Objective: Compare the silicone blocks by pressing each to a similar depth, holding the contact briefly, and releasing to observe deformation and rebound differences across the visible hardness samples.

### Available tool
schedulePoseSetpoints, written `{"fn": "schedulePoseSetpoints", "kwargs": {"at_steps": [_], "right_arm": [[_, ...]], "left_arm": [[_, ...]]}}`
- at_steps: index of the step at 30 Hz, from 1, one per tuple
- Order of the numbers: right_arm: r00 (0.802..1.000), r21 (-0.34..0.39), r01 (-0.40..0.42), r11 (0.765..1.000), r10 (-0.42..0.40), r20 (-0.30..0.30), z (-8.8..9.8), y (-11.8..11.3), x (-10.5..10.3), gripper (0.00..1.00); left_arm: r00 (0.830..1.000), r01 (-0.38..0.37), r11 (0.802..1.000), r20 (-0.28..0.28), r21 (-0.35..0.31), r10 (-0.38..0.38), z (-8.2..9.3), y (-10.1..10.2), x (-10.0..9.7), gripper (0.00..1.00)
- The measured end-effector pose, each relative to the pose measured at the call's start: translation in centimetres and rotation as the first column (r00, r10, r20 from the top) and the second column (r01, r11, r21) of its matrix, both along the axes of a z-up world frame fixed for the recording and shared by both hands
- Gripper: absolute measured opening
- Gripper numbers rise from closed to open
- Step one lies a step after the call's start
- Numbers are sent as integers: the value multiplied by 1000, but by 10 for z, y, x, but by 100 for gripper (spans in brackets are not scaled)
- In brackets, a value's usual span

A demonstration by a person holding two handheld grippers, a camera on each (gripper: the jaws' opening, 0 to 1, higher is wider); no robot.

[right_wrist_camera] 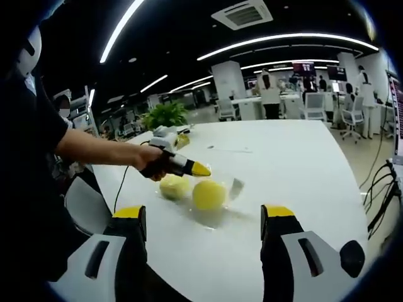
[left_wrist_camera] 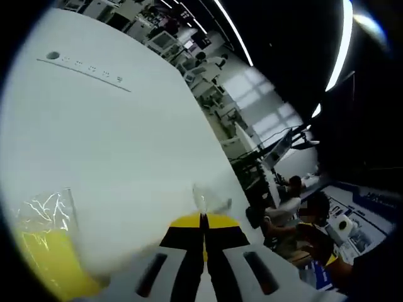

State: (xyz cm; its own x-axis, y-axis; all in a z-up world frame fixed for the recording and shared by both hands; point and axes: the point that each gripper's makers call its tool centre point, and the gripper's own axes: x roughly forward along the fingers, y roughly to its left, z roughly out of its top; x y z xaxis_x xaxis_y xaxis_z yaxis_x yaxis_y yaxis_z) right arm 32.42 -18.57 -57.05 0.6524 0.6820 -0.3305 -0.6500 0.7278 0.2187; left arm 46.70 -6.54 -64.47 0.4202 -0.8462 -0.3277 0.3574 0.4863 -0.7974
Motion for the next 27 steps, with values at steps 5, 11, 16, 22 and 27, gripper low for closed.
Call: {"fn": "schedulePoseSetpoints", "kwargs": {"at_steps": [5, 11, 16, 22, 27], "right_arm": [[1000, -7, -17, 1000, 17, 9, 2, 4, -1, 68], [998, -26, -62, 998, 62, 13, 3, 16, -11, 67], [995, -31, -90, 995, 92, 48, 14, 22, -12, 67], [990, -29, -127, 991, 129, 62, 18, 32, -11, 67], [986, -24, -159, 987, 161, 55, 19, 44, -7, 66]], "left_arm": [[997, 64, 997, 50, -40, -62, 26, -5, -21, 0], [998, 9, 996, 55, -86, -4, 34, 10, -32, 0], [997, 0, 996, 80, -88, 7, 48, 22, -36, 0], [976, 16, 996, 216, -84, 3, 98, 32, -41, 0], [956, 7, 993, 293, -117, 28, 139, 45, -47, 0]]}}
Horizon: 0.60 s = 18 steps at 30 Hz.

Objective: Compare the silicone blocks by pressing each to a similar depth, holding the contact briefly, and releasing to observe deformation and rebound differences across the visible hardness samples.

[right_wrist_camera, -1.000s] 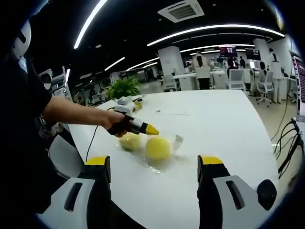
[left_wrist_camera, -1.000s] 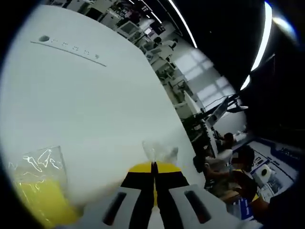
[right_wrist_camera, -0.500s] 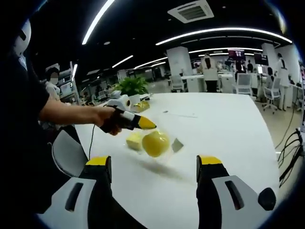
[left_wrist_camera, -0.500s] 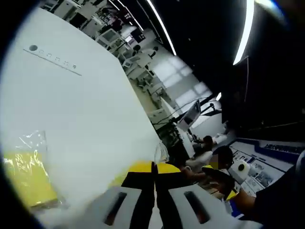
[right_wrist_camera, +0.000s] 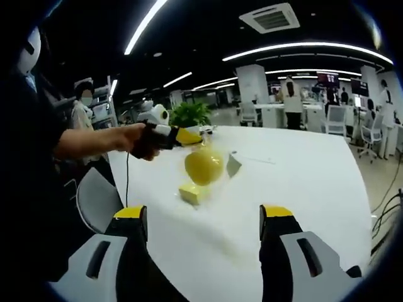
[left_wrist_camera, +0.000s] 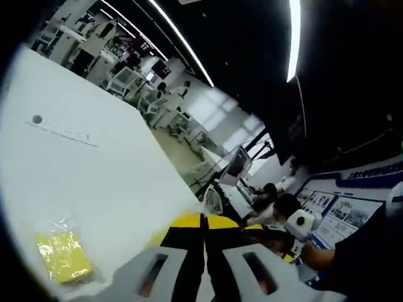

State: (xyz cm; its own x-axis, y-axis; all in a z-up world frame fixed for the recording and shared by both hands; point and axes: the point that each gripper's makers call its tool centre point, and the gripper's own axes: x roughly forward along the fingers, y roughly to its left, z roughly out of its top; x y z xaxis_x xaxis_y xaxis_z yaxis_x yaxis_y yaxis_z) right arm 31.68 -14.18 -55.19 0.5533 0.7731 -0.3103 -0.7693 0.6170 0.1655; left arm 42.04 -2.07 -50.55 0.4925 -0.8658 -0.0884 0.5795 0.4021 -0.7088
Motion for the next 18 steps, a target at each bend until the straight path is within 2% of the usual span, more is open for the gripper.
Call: {"fn": "schedulePoseSetpoints", "kwargs": {"at_steps": [3, 6, 9, 12, 15, 17, 18], "right_arm": [[1000, 25, -19, 1000, 19, 0, 4, 10, 4, 66], [999, 30, -36, 999, 36, 1, 7, 17, 6, 65], [998, 27, -56, 998, 56, 9, 10, 25, 8, 65], [997, 33, -71, 997, 70, 16, 14, 30, 10, 65], [996, 41, -85, 996, 85, 10, 15, 36, 11, 65], [996, 39, -92, 995, 91, 8, 14, 38, 12, 65], [995, 38, -97, 995, 96, 7, 14, 40, 12, 65]], "left_arm": [[999, -18, 999, 32, -37, 19, 22, 8, -4, 0], [994, -18, 999, 109, -31, 21, 38, 12, -9, 0], [979, -23, 999, 202, 26, 17, 47, 16, -13, 0], [958, -28, 996, 288, 85, 2, 52, 18, -19, 0], [952, -11, 996, 305, 88, -16, 56, 17, -27, 0], [937, 3, 994, 348, 107, -40, 61, 16, -32, 0], [934, -2, 994, 355, 108, -37, 63, 15, -34, 0]]}}
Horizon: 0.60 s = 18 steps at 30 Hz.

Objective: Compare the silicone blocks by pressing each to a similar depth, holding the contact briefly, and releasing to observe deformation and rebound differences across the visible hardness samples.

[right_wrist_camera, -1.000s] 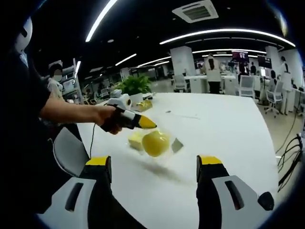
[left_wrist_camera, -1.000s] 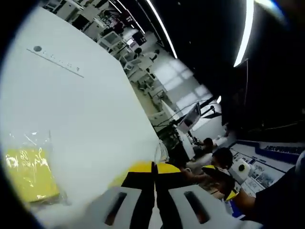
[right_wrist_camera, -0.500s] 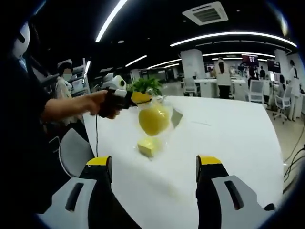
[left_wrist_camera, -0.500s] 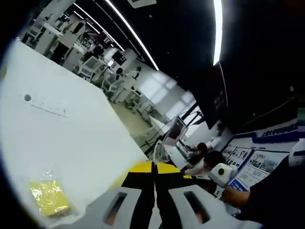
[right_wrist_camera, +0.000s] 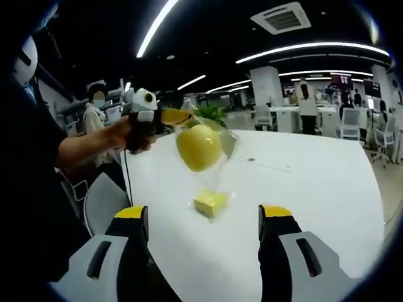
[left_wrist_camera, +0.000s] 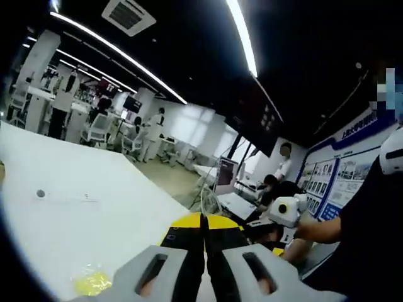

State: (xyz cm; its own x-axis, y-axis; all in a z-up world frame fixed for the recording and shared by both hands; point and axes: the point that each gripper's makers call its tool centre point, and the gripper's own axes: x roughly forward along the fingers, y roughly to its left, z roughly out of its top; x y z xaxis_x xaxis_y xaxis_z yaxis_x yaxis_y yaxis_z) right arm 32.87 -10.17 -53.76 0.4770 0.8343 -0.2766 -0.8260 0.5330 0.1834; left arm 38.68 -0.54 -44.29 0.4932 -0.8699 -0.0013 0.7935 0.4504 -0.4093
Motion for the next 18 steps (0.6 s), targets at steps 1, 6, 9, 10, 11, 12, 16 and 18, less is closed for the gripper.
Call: {"fn": "schedulePoseSetpoints", "kwargs": {"at_steps": [1, 6, 9, 10, 11, 12, 16, 18], "right_arm": [[1000, 0, -4, 1000, 4, 1, 0, 1, 0, 65], [1000, 5, -25, 1000, 25, 5, 3, 9, 4, 65], [1000, 19, -30, 999, 30, 9, 5, 14, 9, 64], [999, 29, -36, 999, 36, 21, 7, 17, 10, 63], [999, 32, -40, 999, 39, 27, 7, 19, 11, 62], [999, 38, -44, 998, 42, 34, 8, 22, 12, 62], [992, 81, -87, 993, 78, 101, 21, 35, 8, 65], [986, 105, -112, 988, 97, 136, 29, 41, 6, 64]], "left_arm": [[1000, 8, 1000, 8, 5, -8, 1, -1, -2, 0], [994, 48, 997, 90, 62, -53, 0, -9, -13, 0], [994, 85, 996, 70, 36, -87, 2, -15, -20, 0], [992, 101, 994, 70, 29, -103, 3, -17, -23, 0], [988, 105, 994, 106, 40, -108, 6, -19, -25, 0], [988, 105, 994, 106, 41, -109, 8, -20, -26, 0], [979, 144, 988, 138, 58, -151, 17, -32, -36, 0], [970, 151, 984, 177, 98, -167, 17, -36, -40, 0]]}}
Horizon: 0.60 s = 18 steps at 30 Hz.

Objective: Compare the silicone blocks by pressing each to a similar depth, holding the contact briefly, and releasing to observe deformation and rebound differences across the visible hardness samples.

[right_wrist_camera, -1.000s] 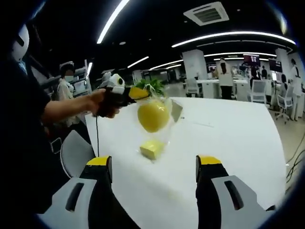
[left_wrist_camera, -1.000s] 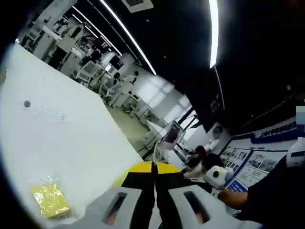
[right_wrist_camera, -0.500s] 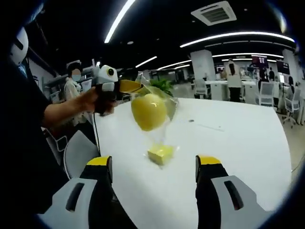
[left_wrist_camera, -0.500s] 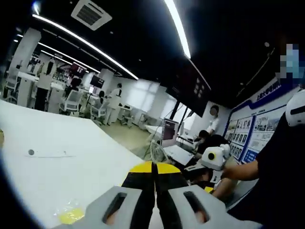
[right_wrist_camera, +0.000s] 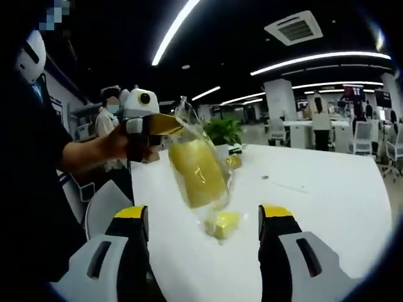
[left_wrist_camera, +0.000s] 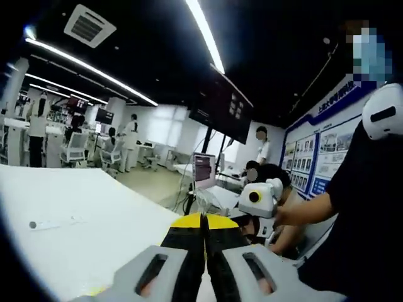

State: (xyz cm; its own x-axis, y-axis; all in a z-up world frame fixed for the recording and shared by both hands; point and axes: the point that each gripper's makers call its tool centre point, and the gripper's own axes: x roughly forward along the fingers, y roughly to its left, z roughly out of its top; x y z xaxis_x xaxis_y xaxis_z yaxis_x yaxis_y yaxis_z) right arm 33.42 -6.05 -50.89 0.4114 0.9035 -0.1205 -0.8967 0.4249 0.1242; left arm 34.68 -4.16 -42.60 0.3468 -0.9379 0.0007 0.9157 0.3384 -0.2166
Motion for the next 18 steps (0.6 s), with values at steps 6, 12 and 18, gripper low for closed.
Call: {"fn": "schedulePoseSetpoints", "kwargs": {"at_steps": [6, 12, 18], "right_arm": [[999, 13, -5, 1000, 5, 36, 3, 7, 5, 55], [997, 30, -46, 998, 44, 59, 7, 13, 1, 46], [996, 83, -59, 995, 54, 65, 14, 22, 3, 42]], "left_arm": [[996, 30, 997, 82, 77, -36, -4, -8, -8, 0], [990, 55, 993, 122, 105, -68, -4, -9, -10, 0], [989, 76, 989, 119, 125, -91, -11, -11, -8, 0]]}}
